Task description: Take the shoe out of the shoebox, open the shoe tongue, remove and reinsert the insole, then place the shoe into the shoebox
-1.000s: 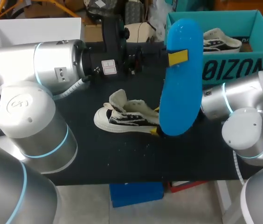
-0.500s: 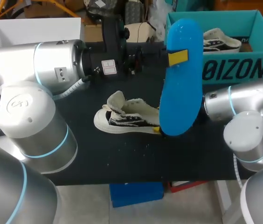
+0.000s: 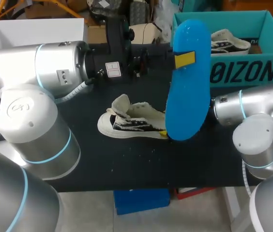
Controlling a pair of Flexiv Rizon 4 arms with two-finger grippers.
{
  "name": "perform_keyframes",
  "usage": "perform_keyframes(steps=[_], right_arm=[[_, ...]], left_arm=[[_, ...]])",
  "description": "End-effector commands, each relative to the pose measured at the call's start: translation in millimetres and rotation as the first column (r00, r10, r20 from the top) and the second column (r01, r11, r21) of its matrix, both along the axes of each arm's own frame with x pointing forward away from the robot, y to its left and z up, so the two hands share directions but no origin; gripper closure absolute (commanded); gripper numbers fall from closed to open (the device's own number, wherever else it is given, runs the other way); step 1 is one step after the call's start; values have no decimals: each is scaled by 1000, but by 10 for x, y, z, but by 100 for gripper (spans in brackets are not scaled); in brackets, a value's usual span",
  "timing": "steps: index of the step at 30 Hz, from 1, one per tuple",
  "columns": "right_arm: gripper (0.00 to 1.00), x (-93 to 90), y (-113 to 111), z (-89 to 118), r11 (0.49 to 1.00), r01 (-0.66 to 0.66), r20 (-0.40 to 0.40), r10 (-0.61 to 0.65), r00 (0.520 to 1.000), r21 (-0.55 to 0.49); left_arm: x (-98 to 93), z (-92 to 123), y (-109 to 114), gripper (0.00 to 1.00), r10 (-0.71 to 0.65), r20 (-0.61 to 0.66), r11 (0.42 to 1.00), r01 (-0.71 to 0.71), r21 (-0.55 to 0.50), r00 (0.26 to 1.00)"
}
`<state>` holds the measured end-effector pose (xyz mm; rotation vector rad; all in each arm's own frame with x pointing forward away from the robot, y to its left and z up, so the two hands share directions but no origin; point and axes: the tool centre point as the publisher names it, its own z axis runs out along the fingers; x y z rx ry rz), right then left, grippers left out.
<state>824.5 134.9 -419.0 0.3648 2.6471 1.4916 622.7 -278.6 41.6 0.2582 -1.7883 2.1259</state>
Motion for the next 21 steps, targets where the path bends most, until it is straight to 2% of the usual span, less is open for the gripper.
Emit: perform_keyframes(steps=[1, 12, 21], right_arm=[[0, 3, 5, -71, 1000, -2, 6, 2, 1000, 18], [0, -8, 24, -111, 999, -22, 11, 22, 1000, 31], [0, 59, -106, 174, 994, -57, 16, 59, 998, -97]], left_arm=[[-15, -2, 4, 100, 1, -1, 1000, -1, 4, 1000], [-15, -2, 4, 100, 1, -1, 1000, -1, 4, 1000], [-15, -2, 4, 100, 1, -1, 1000, -1, 4, 1000]])
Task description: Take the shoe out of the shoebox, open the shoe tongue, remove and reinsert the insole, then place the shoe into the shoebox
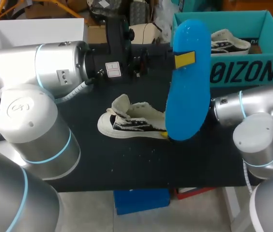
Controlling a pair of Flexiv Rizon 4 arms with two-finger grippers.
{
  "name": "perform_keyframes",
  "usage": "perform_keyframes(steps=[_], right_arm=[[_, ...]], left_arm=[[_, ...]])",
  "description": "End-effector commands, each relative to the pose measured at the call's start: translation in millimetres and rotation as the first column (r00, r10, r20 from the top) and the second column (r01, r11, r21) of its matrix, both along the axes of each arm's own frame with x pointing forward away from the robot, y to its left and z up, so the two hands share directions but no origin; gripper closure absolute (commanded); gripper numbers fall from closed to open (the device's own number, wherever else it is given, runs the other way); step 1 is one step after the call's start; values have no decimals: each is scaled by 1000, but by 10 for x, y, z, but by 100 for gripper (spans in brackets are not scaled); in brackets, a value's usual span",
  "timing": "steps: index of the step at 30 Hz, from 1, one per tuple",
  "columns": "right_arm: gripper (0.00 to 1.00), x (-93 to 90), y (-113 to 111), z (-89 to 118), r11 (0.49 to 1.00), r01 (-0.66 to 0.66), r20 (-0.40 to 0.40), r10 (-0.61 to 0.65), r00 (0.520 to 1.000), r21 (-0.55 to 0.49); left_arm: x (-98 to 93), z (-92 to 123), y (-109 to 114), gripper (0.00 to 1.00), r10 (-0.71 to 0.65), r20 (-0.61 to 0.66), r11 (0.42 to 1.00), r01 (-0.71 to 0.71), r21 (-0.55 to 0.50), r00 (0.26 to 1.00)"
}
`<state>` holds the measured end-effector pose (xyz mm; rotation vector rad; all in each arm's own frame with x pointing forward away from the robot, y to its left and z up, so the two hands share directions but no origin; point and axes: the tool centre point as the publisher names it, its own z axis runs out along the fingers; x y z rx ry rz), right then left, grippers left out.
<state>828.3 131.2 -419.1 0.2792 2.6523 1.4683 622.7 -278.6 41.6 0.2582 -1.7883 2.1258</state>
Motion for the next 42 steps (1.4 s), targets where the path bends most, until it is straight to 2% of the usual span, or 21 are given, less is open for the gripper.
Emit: perform_keyframes(steps=[1, 7, 11, 15, 20, 27, 32, 36, 39, 42], right_arm=[[0, 24, -85, 214, 995, -20, -18, 18, 1000, -100], [0, 54, -177, 462, 984, -12, -20, 8, 1000, -180], [0, 130, -201, 501, 967, -10, -27, 3, 1000, -256], [0, 215, -125, 503, 928, -39, -38, 26, 999, -371], [0, 312, 57, 489, 858, -94, -60, 74, 995, -505], [0, 450, 220, 567, 718, -175, -85, 160, 984, -674], [0, 484, 327, 659, 644, -207, -105, 194, 975, -737], [0, 502, 399, 655, 606, -232, -126, 213, 969, -760], [0, 502, 444, 658, 548, -263, -163, 225, 961, -794], [0, 496, 480, 653, 520, -282, -188, 227, 956, -806]], left_arm=[[-15, -2, 4, 100, 1, -1, 1000, -1, 4, 1000], [-15, -2, 4, 100, 1, -1, 1000, -1, 4, 1000], [-15, -2, 4, 100, 1, -1, 1000, -1, 4, 1000], [-15, -2, 4, 100, 1, -1, 1000, -1, 4, 1000], [-15, -2, 4, 100, 1, -1, 1000, -1, 4, 1000], [-15, -2, 4, 100, 1, -1, 1000, -1, 4, 1000], [-15, -2, 4, 100, 1, -1, 1000, -1, 4, 1000], [-15, -2, 4, 100, 1, -1, 1000, -1, 4, 1000], [-15, -2, 4, 100, 1, -1, 1000, -1, 4, 1000], [-15, -2, 4, 100, 1, -1, 1000, -1, 4, 1000]])
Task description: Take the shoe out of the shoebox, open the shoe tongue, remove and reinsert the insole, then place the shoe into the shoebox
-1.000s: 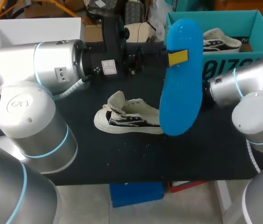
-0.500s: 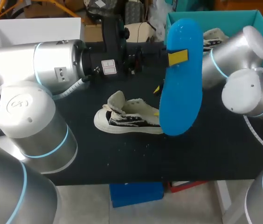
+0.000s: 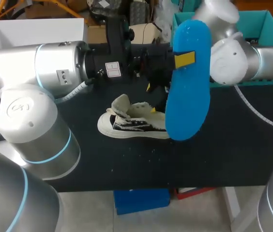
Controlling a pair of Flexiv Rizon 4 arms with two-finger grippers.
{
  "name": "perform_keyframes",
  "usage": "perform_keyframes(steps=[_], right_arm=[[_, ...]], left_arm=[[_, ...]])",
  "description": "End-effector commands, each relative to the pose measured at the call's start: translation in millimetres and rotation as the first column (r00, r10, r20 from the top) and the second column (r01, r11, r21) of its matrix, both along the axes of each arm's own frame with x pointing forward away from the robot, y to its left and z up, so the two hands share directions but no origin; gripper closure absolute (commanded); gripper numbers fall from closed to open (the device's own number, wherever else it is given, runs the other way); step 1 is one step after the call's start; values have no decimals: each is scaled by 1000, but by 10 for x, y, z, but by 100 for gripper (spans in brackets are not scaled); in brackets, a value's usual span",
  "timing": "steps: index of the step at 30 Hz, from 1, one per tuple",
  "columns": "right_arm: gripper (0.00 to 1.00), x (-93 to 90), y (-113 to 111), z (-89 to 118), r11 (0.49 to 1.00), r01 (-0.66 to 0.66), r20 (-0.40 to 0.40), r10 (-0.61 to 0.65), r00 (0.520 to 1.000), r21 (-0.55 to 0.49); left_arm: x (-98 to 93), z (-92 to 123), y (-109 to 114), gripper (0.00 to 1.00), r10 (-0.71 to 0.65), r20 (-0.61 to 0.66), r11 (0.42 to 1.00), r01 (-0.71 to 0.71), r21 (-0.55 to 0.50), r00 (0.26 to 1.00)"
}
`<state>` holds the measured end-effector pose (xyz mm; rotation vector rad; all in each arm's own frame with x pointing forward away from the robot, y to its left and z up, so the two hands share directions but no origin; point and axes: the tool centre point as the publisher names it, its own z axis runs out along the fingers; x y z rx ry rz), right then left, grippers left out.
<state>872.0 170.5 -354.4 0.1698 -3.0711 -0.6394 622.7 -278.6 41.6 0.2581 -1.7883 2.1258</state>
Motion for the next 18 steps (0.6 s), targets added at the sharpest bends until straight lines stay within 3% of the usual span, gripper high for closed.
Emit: perform_keyframes(steps=[1, 18], right_arm=[[0, 53, 105, 4, 927, -8, -6, 6, 1000, -374], [0, -4, 183, -307, 925, 7, -55, -30, 998, -380]], left_arm=[[-15, -1, 4, 100, 1, -1, 1000, -1, 4, 1000], [-15, -1, 4, 100, 1, -1, 1000, -1, 4, 1000]])
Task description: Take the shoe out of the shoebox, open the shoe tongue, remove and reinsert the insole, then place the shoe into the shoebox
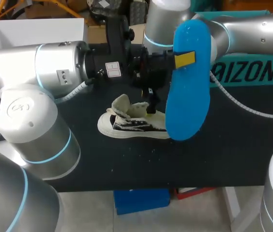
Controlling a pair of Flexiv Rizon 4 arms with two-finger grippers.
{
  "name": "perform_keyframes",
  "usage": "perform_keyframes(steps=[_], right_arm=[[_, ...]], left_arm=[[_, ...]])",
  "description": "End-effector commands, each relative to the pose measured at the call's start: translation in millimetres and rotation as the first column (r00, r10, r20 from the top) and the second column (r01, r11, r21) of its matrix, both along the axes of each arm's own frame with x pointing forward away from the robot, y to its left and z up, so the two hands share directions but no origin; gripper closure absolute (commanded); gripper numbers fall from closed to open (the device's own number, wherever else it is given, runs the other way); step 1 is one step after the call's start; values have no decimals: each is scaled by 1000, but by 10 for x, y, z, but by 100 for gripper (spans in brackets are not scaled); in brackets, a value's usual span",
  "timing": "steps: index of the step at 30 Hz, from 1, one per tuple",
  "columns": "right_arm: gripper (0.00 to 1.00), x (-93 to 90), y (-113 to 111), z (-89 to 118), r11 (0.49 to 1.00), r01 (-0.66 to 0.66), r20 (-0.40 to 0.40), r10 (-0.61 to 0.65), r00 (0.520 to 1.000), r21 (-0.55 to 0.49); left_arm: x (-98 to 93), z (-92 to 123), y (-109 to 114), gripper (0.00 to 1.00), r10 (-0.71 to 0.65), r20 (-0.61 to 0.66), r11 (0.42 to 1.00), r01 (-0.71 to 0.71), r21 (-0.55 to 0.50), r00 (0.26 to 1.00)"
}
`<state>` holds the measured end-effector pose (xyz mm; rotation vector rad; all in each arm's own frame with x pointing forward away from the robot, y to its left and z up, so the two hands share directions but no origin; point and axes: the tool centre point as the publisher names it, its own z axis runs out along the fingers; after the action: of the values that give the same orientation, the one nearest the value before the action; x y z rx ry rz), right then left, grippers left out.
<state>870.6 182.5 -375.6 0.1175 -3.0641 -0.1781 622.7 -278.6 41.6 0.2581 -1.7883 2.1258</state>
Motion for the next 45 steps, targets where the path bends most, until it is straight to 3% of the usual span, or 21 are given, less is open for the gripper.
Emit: perform_keyframes(steps=[1, 10, 12, 16, 18, 21, 23, 24, 25, 45], right_arm=[[0, 2, 76, -103, 996, 1, -6, -2, 1000, -88], [12, -36, 112, -282, 997, 27, -31, -30, 999, -71], [11, -43, 113, -301, 997, 31, -34, -33, 999, -67], [21, -60, 88, -364, 997, 43, -45, -46, 998, -59], [51, -76, 82, -388, 997, 52, -49, -54, 997, -51], [67, -93, 63, -431, 997, 59, -56, -62, 996, -47], [83, -105, 61, -440, 997, 63, -58, -65, 996, -44], [96, -109, 62, -441, 997, 64, -57, -66, 996, -42], [100, -114, 61, -444, 997, 65, -57, -67, 996, -41], [100, -119, 57, -444, 997, 74, -54, -75, 996, -23]], left_arm=[[-15, -1, 4, 100, 1, -1, 1000, -1, 4, 1000], [-15, -1, 4, 100, 1, -1, 1000, -1, 4, 1000], [-15, -1, 4, 100, 1, -1, 1000, -1, 4, 1000], [-15, -1, 4, 100, 1, -1, 1000, -1, 4, 1000], [-15, -1, 4, 100, 1, -1, 1000, -1, 4, 1000], [-15, -1, 4, 100, 1, -1, 1000, -1, 4, 1000], [-15, -1, 4, 100, 1, -1, 1000, -1, 4, 1000], [-15, -1, 4, 100, 1, -1, 1000, -1, 4, 1000], [-15, -1, 4, 100, 1, -1, 1000, -1, 4, 1000], [-15, -1, 4, 100, 1, -1, 1000, -1, 4, 1000]])
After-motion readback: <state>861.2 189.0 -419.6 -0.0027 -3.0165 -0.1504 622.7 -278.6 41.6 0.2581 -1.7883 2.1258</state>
